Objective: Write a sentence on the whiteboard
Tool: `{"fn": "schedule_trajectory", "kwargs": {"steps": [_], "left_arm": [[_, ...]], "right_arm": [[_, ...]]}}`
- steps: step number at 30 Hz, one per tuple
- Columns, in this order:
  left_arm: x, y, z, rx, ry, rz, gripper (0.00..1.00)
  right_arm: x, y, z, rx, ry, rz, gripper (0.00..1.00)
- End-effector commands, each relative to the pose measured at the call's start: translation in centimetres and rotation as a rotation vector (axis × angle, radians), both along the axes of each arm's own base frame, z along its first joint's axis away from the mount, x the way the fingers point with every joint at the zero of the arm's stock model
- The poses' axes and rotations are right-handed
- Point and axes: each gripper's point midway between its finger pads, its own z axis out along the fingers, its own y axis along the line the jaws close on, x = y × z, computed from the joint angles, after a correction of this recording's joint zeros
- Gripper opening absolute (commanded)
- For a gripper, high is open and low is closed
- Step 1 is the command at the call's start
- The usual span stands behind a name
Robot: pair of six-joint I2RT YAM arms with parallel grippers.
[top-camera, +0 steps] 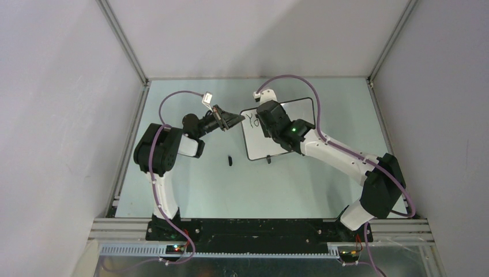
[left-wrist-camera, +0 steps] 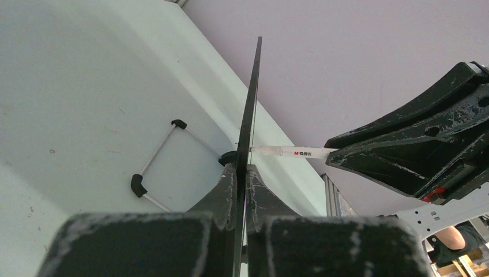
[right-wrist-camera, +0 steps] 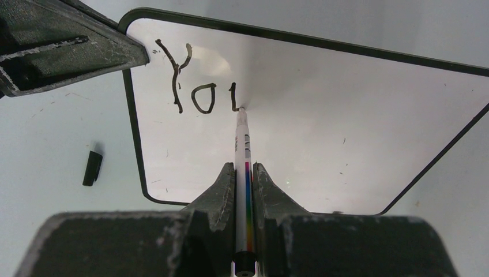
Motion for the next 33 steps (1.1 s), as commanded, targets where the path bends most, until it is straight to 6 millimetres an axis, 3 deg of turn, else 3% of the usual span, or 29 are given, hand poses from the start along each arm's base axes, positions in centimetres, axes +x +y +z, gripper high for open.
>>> {"fn": "schedule_trajectory", "kwargs": {"steps": [1, 13, 33], "left_arm": [[-0.7, -0.4, 2.7, -0.015, -0.095, -0.028, 0.0], [-0.7, -0.4, 2.7, -0.015, -0.095, -0.027, 0.0], [-0.8, -0.4, 2.7, -0.015, -0.095, -0.029, 0.0]], "right_arm": [[1.5, 0.0, 2.2, 0.028, -0.056, -0.029, 0.0], [2.4, 0.4, 3.1, 0.026, -0.07, -0.035, 0.0], [2.2, 0.3, 3.3, 0.034, -0.064, -0.034, 0.0]]}}
